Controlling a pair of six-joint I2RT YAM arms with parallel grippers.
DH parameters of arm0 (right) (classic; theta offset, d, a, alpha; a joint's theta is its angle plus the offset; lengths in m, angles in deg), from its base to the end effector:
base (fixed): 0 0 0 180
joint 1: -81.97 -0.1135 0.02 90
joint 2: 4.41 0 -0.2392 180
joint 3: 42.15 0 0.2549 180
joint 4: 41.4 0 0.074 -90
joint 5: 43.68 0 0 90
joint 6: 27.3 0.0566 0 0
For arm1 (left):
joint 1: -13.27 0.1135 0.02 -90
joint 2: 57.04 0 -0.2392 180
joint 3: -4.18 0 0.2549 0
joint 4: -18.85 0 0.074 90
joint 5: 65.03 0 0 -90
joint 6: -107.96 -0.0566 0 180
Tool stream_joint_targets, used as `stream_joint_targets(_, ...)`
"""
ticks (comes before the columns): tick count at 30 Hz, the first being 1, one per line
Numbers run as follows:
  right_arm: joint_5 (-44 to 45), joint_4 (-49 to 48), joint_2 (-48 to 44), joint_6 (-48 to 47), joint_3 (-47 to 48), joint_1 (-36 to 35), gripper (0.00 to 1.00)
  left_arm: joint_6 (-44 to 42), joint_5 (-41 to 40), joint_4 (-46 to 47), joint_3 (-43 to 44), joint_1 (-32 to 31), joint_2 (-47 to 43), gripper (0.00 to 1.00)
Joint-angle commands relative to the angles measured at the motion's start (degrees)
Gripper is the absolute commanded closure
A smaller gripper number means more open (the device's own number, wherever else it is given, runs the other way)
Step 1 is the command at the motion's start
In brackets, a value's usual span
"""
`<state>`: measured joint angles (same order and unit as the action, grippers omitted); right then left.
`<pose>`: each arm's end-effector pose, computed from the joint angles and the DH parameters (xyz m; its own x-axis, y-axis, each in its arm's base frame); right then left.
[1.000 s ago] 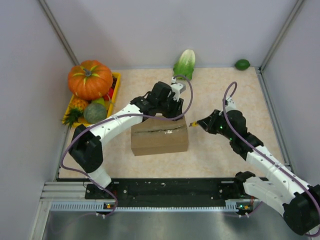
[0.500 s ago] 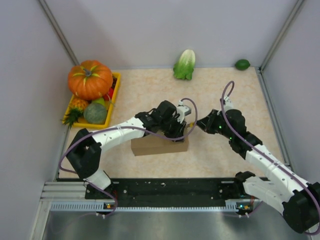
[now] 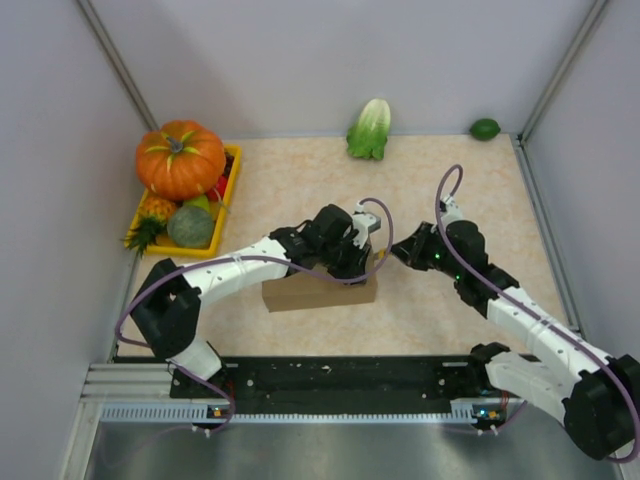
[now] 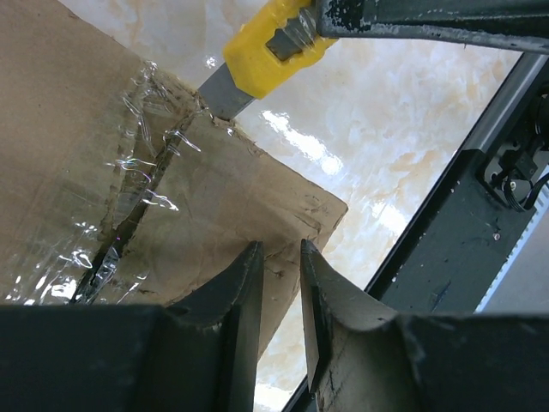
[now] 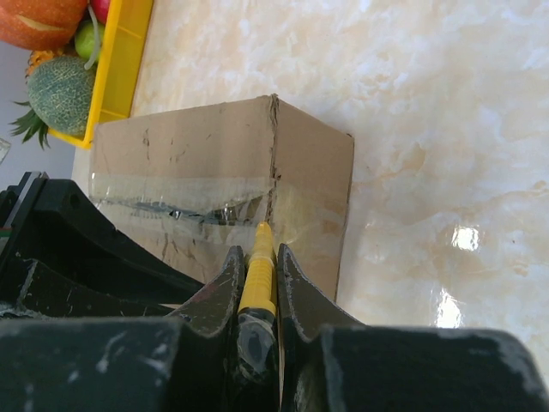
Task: Unpack the express box
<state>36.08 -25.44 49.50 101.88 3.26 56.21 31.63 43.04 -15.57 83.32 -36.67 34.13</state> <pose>0.2201 0.1174 0.2154 -0.6513 0.3760 -0.6591 -0.2089 0.7462 0.6321 0.2197 -0.2886 0.2069 -0.6577 0.4331 -0.6163 0.7304 0.5667 -0.3813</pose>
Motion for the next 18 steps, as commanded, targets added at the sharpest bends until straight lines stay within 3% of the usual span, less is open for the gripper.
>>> stream_joint_targets(1, 0.14, -5.33, 2.68, -0.68, 0.64, -0.43, 1.00, 0.48, -1.01, 0.50, -1.44, -0.69, -1.88, 0.72)
stream_joint_targets(11, -3.56, -8.15, 5.24, 0.63, -0.85, -0.70, 1.00, 0.13, -2.68, 0.23, -0.92, -0.78, -1.00, 0.72)
stream_joint_targets(18, -8.12, 0.96, 1.30, -0.68, -0.07, -0.78, 1.00, 1.62, -8.65, -1.00, 1.98, -0.69, 1.02, 0.73)
